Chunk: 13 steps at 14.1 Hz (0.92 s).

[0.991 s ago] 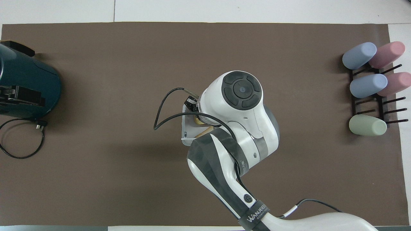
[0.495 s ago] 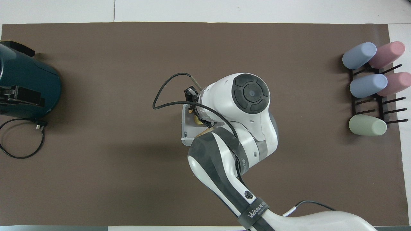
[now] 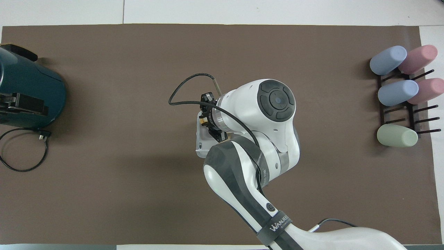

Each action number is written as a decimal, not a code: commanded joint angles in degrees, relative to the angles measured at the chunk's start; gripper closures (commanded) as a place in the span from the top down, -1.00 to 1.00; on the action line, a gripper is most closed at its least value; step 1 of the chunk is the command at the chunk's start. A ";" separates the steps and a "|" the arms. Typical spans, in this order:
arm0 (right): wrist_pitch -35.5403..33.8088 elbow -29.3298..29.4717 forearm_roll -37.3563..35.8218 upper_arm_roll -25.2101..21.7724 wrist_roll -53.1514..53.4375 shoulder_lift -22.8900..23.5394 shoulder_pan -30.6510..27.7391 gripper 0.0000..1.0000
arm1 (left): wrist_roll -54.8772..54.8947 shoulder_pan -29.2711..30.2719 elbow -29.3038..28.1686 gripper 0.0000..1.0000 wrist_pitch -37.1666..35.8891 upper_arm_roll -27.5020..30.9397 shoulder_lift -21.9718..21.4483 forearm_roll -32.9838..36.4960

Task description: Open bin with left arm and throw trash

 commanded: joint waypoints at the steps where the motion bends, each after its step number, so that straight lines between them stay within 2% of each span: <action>1: 1.26 -0.76 1.22 0.36 1.92 -0.55 -0.35 1.00 | 0.80 0.65 -1.38 1.00 -0.42 -0.40 -1.36 0.50; 4: 1.34 0.04 -0.61 0.01 -0.26 -0.72 -0.53 1.00 | 0.80 0.65 -1.38 1.00 -0.41 -0.40 -1.36 0.50; 7: -3.21 2.66 -7.65 -0.43 -14.13 -1.69 -4.55 1.00 | 0.80 0.65 -1.38 1.00 -0.33 -0.40 -1.45 0.50; 10: -13.29 5.22 -9.57 -0.61 -35.87 -2.31 -12.01 1.00 | 0.72 0.56 -1.38 1.00 -0.24 -0.40 -1.36 0.59; 13: -25.25 8.29 -18.35 -0.70 -54.98 -4.67 -17.73 1.00 | 0.63 0.56 -1.38 1.00 -0.15 -0.40 -1.36 0.50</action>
